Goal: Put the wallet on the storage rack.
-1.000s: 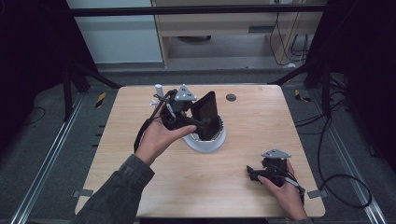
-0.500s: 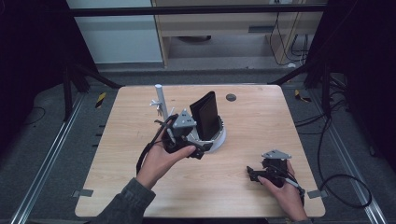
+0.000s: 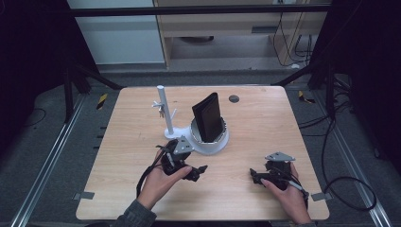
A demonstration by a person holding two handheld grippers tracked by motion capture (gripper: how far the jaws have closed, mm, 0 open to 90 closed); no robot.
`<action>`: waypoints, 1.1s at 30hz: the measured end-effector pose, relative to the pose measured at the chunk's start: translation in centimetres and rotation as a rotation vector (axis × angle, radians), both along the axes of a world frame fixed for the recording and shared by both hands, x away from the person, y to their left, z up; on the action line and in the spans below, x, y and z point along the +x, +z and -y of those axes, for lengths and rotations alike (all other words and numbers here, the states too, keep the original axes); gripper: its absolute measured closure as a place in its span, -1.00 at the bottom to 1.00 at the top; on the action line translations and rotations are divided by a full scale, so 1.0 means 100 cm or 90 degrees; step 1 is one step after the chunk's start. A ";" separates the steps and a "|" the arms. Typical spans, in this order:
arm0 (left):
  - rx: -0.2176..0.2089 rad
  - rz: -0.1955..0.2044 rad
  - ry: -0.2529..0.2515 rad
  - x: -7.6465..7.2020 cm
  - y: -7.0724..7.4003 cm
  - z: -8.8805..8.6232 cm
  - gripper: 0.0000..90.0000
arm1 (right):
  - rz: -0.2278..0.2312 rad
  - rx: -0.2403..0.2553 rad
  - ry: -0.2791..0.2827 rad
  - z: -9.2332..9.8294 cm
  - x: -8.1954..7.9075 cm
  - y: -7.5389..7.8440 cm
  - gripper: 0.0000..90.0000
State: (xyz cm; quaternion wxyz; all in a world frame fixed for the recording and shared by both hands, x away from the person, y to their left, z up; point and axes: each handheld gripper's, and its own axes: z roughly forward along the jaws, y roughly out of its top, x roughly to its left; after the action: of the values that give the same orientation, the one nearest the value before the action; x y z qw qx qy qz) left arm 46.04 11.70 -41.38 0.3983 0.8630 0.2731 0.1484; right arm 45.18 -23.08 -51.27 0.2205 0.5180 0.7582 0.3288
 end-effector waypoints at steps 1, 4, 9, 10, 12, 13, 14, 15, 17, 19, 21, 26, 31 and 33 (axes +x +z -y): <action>0.000 0.001 0.008 0.000 -0.002 -0.004 -0.86 | -0.002 0.002 -0.001 0.000 0.000 0.000 -0.95; 0.007 0.008 0.033 0.002 -0.008 -0.019 -0.86 | 0.001 -0.002 0.003 0.000 0.000 0.000 -0.95; 0.012 0.006 0.072 0.005 -0.019 -0.043 -0.86 | 0.000 -0.002 0.003 0.000 -0.001 0.000 -0.95; 0.017 0.000 0.087 0.007 -0.026 -0.053 -0.86 | 0.002 -0.003 0.003 0.000 -0.001 0.000 -0.95; 0.012 -0.011 0.094 0.008 -0.030 -0.060 -0.86 | 0.004 -0.006 0.004 0.001 -0.001 0.000 -0.95; 0.014 -0.019 0.110 0.010 -0.038 -0.070 -0.86 | 0.002 -0.003 0.003 0.000 -0.001 0.000 -0.95; 0.017 -0.021 0.118 0.011 -0.041 -0.074 -0.86 | 0.001 -0.003 0.003 0.000 -0.001 0.000 -0.95; 0.017 -0.021 0.118 0.011 -0.041 -0.074 -0.86 | 0.001 -0.003 0.003 0.000 -0.001 0.000 -0.95; 0.022 -0.026 0.134 0.013 -0.048 -0.083 -0.86 | 0.001 -0.003 0.003 0.000 -0.001 0.000 -0.95; 0.031 -0.030 0.149 0.016 -0.054 -0.091 -0.86 | 0.002 -0.003 0.003 0.000 -0.001 0.000 -0.95; 0.046 -0.029 0.169 0.020 -0.060 -0.099 -0.87 | 0.002 -0.003 0.003 0.000 -0.001 0.000 -0.95; 0.072 -0.037 0.194 0.022 -0.073 -0.115 -0.88 | 0.001 -0.003 0.003 0.000 -0.001 0.000 -0.95; 0.076 -0.060 0.205 0.024 -0.081 -0.124 -0.89 | 0.001 -0.003 0.003 0.000 -0.001 0.000 -0.95; 0.076 -0.060 0.211 0.024 -0.082 -0.126 -0.90 | 0.001 -0.003 0.003 0.000 -0.001 0.000 -0.95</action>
State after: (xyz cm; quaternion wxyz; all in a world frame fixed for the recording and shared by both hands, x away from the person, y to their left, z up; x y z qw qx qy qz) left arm 48.40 24.28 -49.58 0.3032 0.8342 0.4209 0.1872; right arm 45.11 -23.12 -51.26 0.2218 0.5152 0.7601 0.3280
